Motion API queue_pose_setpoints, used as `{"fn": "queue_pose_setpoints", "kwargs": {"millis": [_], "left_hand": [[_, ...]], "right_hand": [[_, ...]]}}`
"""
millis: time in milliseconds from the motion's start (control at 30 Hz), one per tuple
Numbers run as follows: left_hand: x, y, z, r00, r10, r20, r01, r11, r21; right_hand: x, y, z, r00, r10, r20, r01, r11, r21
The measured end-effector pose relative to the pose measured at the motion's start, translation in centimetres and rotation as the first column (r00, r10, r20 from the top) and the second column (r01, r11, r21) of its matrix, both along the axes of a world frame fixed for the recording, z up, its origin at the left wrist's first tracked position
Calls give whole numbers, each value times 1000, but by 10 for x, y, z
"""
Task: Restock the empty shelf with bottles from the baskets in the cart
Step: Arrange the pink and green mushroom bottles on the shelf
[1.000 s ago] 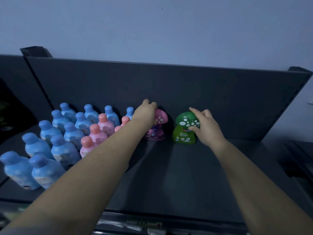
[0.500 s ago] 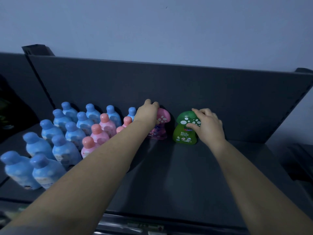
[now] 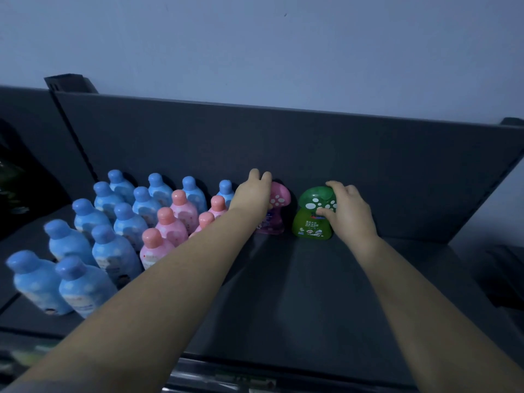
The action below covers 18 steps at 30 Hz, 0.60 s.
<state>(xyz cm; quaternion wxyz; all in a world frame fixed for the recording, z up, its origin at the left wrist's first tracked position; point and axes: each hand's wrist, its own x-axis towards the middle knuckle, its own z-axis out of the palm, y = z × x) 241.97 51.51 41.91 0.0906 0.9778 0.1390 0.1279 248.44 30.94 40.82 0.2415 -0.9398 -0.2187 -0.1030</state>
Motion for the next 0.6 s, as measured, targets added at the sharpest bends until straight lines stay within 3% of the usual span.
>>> {"fn": "queue_pose_setpoints", "kwargs": {"millis": [400, 600], "left_hand": [[-16, -8, -8, 996, -79, 36, 78, 996, 43], [-52, -6, 21, 998, -35, 47, 33, 999, 27]], "right_hand": [[-12, -4, 14, 998, 23, -66, -30, 994, -109], [-25, 6, 22, 999, 17, 49, -10, 991, -136]]}}
